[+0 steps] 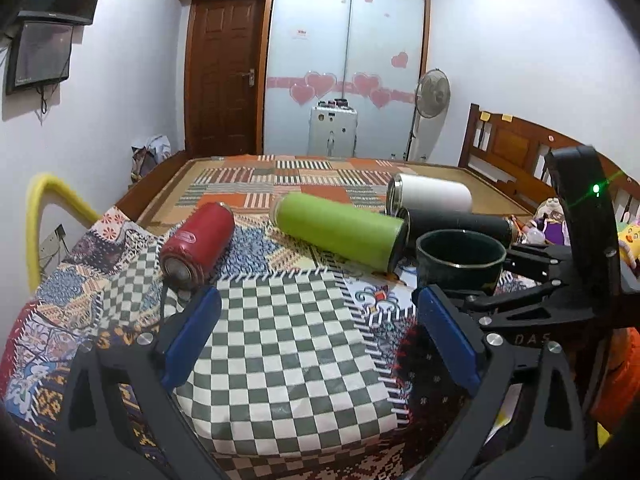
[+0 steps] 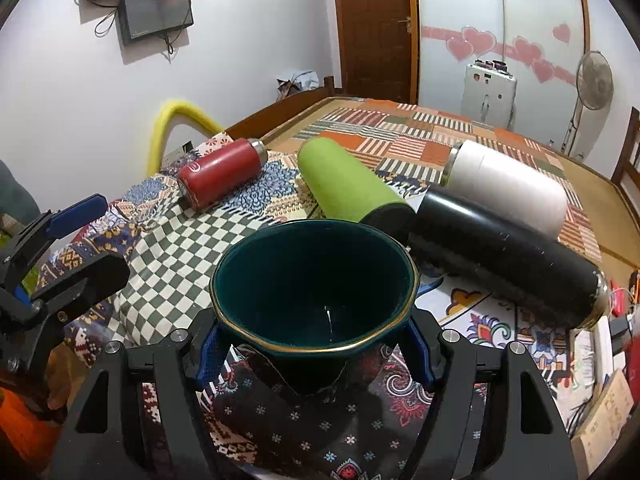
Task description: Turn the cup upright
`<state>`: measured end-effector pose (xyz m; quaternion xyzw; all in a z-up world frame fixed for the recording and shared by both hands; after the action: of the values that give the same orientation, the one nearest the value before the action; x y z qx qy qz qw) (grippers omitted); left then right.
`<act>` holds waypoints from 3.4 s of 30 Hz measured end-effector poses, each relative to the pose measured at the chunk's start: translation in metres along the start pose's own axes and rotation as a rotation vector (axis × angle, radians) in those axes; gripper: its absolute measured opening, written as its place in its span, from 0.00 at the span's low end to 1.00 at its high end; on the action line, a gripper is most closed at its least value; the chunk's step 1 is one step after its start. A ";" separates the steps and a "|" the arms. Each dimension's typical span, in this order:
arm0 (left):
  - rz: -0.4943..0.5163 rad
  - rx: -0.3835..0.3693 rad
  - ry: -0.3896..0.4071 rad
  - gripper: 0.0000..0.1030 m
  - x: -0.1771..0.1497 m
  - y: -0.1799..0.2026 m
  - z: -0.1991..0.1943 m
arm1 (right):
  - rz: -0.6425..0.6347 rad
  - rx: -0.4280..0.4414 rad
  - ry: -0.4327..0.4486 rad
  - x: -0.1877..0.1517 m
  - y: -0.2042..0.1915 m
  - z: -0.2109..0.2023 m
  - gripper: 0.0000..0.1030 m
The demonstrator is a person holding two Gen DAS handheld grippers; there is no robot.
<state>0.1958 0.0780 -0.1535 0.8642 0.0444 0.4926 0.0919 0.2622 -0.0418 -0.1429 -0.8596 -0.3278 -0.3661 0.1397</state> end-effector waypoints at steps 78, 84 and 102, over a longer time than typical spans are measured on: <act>0.031 0.031 0.440 1.00 0.004 0.105 -0.240 | 0.095 -0.305 0.628 -0.046 -0.056 -0.277 1.00; 0.018 0.036 0.433 1.00 0.003 0.102 -0.237 | 0.092 -0.305 0.627 -0.047 -0.057 -0.278 1.00; 0.025 0.038 0.425 1.00 0.003 0.104 -0.232 | 0.086 -0.307 0.615 -0.046 -0.060 -0.278 1.00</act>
<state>-0.0034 0.0035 -0.0139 0.7431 0.0611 0.6638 0.0580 0.0490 -0.1514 0.0165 -0.7331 -0.1752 -0.6468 0.1162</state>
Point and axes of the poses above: each gripper's, at about its wrist camera, not at the fingertips, and z roughly the way its jaws point, y to its right, x to its top, the point moved 5 cm from there along z, roughly the way its jaws point, and after that the axes turned 8 degrees about -z, right-handed, at the moved point
